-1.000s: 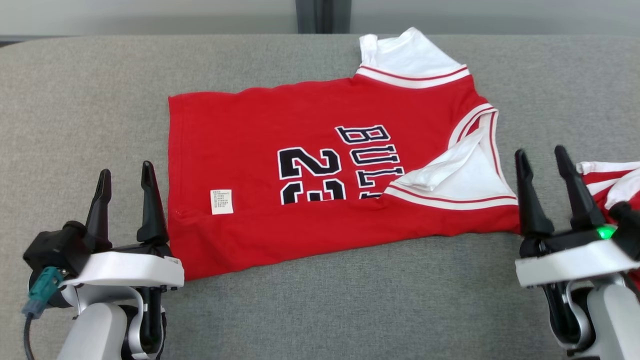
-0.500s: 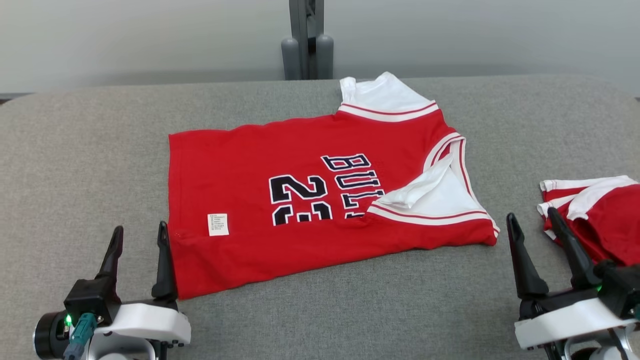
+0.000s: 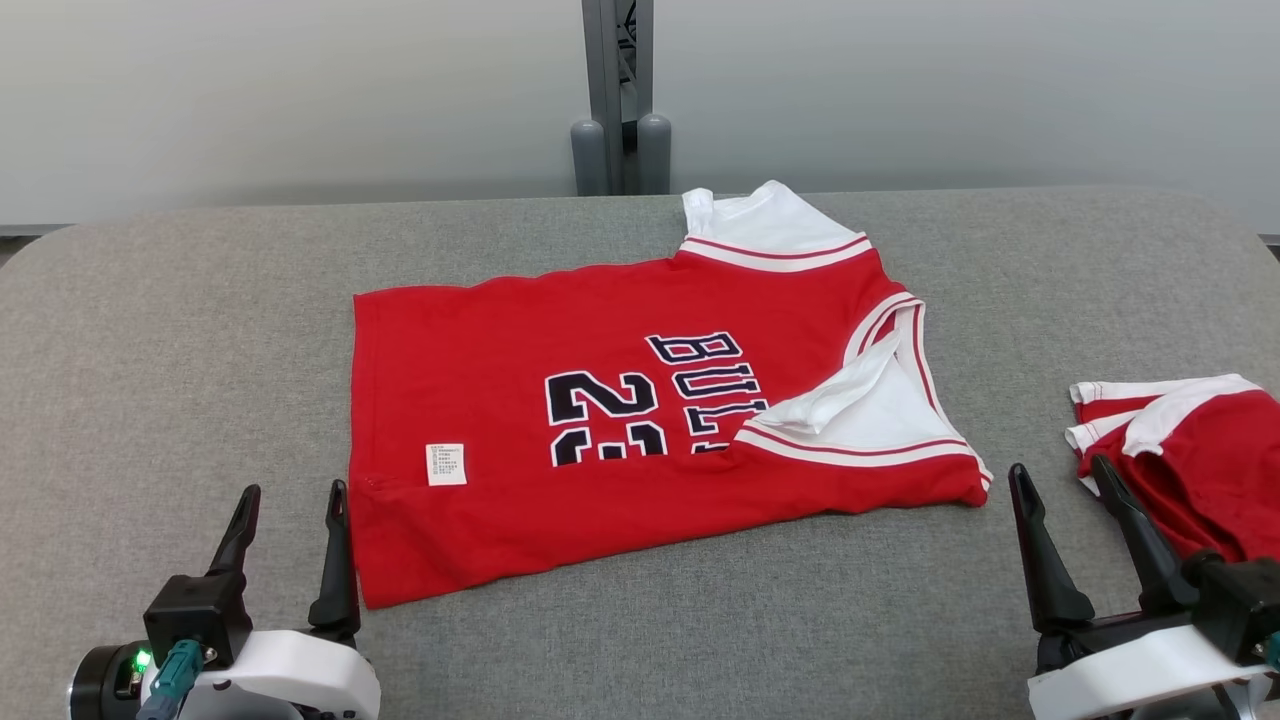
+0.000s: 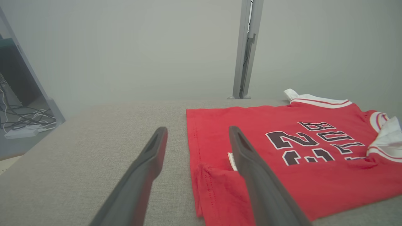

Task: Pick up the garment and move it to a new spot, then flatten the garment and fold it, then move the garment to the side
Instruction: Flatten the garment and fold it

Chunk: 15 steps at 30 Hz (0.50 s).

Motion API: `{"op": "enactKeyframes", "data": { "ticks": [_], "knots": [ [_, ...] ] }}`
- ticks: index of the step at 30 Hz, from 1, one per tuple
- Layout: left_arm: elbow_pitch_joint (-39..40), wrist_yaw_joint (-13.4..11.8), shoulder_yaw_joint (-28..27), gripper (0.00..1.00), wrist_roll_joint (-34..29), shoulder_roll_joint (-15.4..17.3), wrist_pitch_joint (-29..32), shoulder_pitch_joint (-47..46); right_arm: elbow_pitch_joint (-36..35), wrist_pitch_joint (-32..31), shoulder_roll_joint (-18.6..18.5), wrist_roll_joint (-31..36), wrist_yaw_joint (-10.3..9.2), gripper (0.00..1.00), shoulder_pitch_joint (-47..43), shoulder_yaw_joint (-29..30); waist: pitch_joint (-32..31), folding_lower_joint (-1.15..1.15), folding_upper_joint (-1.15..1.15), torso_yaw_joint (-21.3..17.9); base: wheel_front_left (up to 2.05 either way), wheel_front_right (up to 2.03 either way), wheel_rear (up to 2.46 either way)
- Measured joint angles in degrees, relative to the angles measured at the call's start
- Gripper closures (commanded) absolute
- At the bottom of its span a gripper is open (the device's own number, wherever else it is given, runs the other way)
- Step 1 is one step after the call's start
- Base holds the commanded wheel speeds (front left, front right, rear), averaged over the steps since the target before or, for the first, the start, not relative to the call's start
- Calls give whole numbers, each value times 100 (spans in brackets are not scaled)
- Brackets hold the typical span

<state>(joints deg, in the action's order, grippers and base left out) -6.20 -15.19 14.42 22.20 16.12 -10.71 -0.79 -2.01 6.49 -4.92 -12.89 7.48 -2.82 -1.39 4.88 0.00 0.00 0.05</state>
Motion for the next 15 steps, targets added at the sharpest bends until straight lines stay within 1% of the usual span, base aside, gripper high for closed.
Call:
{"op": "enactKeyframes", "data": {
  "ticks": [4,7,10,15],
  "knots": [
    [5,-9,27,0,-1,31,62,-6,14,-16,11,-1,1,0,15,16,29,0,0,8,0,0,0],
    [-25,22,107,0,11,59,250,-69,196,-111,0,-7,0,0,155,108,80,0,0,25,0,0,0],
    [-129,108,200,0,154,-11,525,-75,523,-167,-30,-25,1,0,320,167,126,0,0,75,0,0,0],
    [-322,259,359,0,338,-76,965,-80,1292,-209,-114,-44,1,0,704,103,289,0,0,140,0,0,0]
  ]
}}
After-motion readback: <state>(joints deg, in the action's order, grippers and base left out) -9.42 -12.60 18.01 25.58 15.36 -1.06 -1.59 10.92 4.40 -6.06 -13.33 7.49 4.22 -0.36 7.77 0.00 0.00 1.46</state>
